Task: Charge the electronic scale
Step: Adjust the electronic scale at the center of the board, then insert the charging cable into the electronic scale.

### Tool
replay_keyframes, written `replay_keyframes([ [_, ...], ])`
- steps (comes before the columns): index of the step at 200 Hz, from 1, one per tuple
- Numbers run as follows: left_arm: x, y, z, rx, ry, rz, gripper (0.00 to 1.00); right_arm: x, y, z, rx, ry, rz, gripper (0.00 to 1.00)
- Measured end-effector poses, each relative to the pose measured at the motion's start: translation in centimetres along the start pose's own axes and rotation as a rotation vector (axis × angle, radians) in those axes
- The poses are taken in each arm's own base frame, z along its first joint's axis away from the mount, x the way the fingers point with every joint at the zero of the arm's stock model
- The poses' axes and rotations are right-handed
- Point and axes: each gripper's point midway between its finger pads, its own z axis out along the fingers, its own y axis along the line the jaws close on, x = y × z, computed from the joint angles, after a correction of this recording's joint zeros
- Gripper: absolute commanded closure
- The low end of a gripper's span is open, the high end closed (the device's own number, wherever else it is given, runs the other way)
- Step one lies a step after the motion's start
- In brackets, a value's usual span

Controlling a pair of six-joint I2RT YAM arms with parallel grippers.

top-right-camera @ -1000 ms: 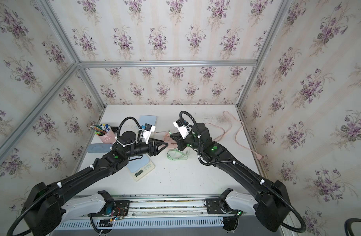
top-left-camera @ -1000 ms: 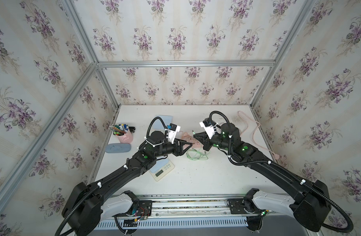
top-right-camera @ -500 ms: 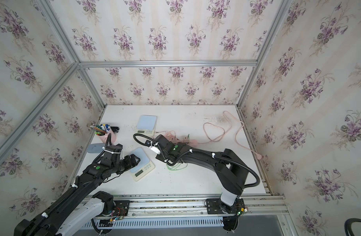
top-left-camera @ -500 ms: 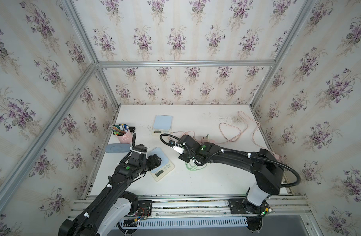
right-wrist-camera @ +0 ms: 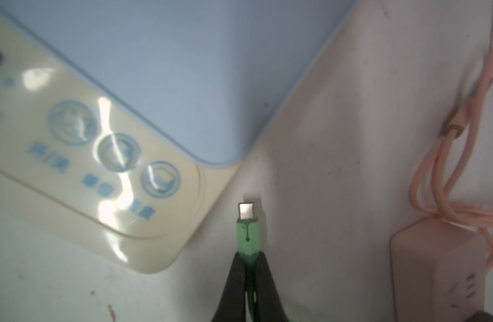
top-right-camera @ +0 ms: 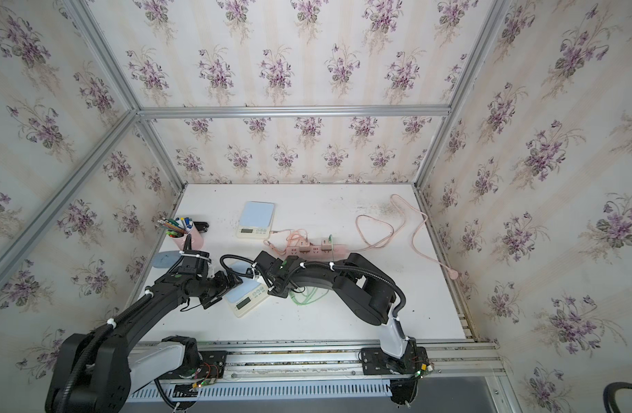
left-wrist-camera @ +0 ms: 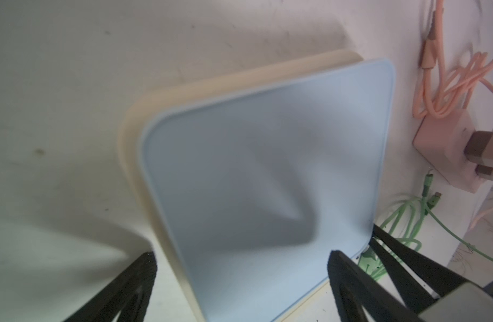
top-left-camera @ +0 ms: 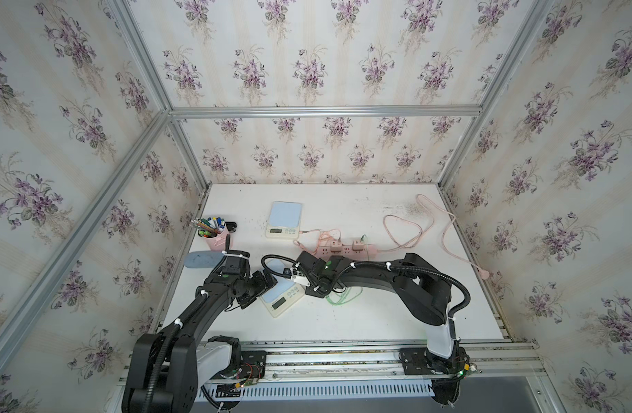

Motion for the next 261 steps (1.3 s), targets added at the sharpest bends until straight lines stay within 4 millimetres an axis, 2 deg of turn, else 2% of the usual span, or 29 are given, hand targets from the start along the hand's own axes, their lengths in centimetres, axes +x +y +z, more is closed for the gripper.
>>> replay_keyframes([
  [18, -0.3, -0.7, 0.4, 0.027, 0.004, 0.025, 0.21, 0.0, 1.2, -0.4, -0.038, -0.029, 0.02, 1.0],
  [51, -1.8, -2.8, -0.1, 0.079, -0.026, 0.097, 0.21, 0.9, 3.2, -1.4, -0.123, -0.06, 0.066, 1.0],
  [73, -3.2, -4.3, -0.9, 0.102, -0.059, 0.145, 0.19, 0.8, 3.6, -2.1, -0.137, -0.089, 0.079, 1.0],
  [89, -3.6, -4.4, -1.5, 0.088, -0.088, 0.163, 0.19, 1.2, 3.7, -2.4, -0.137, -0.092, 0.094, 1.0],
  [110, -3.0, -3.2, -1.8, 0.051, -0.098, 0.162, 0.19, 2.3, 4.1, -2.8, -0.142, -0.079, 0.137, 1.0],
  [131, -1.5, -1.3, -1.2, 0.004, -0.063, 0.138, 0.19, 3.2, 4.8, -3.5, -0.163, -0.08, 0.202, 1.0],
  [157, 0.0, 0.2, -0.2, -0.032, -0.007, 0.1, 0.2, 3.0, 6.0, -3.7, -0.206, -0.099, 0.248, 1.0],
  [176, 0.9, 0.4, 0.1, -0.025, 0.02, 0.094, 0.21, 2.6, 6.7, -3.4, -0.231, -0.111, 0.252, 1.0],
  [208, 2.3, -0.4, 0.4, 0.003, 0.057, 0.113, 0.21, 1.7, 6.0, -2.4, -0.208, -0.107, 0.24, 1.0],
  [261, 2.5, -0.4, 0.5, 0.015, 0.055, 0.116, 0.21, 1.7, 6.4, -3.4, -0.217, -0.129, 0.215, 1.0],
])
